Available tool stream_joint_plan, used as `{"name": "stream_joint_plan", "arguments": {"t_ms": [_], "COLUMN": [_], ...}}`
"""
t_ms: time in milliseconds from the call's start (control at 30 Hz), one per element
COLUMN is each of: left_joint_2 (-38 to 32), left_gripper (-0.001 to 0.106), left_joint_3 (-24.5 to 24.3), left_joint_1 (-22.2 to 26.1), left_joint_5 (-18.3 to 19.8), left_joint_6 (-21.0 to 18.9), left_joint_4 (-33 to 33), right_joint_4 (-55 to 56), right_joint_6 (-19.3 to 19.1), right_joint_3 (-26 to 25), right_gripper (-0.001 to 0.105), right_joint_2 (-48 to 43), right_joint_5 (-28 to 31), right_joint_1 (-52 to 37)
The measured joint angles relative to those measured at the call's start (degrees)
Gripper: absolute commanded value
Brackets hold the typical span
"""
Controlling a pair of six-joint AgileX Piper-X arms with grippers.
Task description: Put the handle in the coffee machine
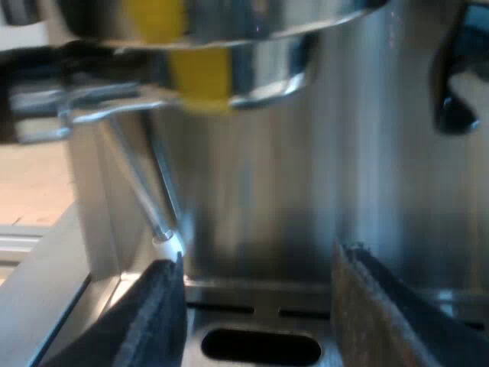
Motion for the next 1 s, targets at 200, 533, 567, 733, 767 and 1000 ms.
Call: {"name": "stream_joint_plan", "arguments": {"t_ms": [200, 533, 567, 733, 767, 1000], "left_joint_2": [0.0, 0.0, 0.0, 0.0, 0.0, 0.0], "left_gripper": [0.001, 0.001, 0.001, 0.001, 0.001, 0.001], "left_joint_3": [0.0, 0.0, 0.0, 0.0, 0.0, 0.0], "left_joint_1": [0.0, 0.09, 0.09, 0.09, 0.09, 0.16], "left_joint_5": [0.0, 0.14, 0.14, 0.33, 0.27, 0.49], "left_joint_6": [0.0, -0.11, -0.11, -0.11, -0.11, -0.11], "left_joint_4": [-0.03, 0.1, 0.1, 0.1, 0.1, 0.1], "right_joint_4": [-5.22, -9.38, -10.02, -12.71, -12.89, -13.79], "right_joint_6": [-2.49, -4.91, -5.08, -5.29, -5.29, -5.51], "right_joint_3": [-4.1, -11.17, -11.46, -12.62, -12.62, -12.78], "right_gripper": [0.037, 0.031, 0.031, 0.031, 0.031, 0.031], "right_joint_2": [4.28, 11.58, 11.89, 12.62, 12.62, 12.76], "right_joint_5": [-1.46, 3.03, 3.03, 3.37, 3.28, -1.28], "right_joint_1": [-1.5, -3.31, -3.46, -4.03, -4.16, -5.53]}}
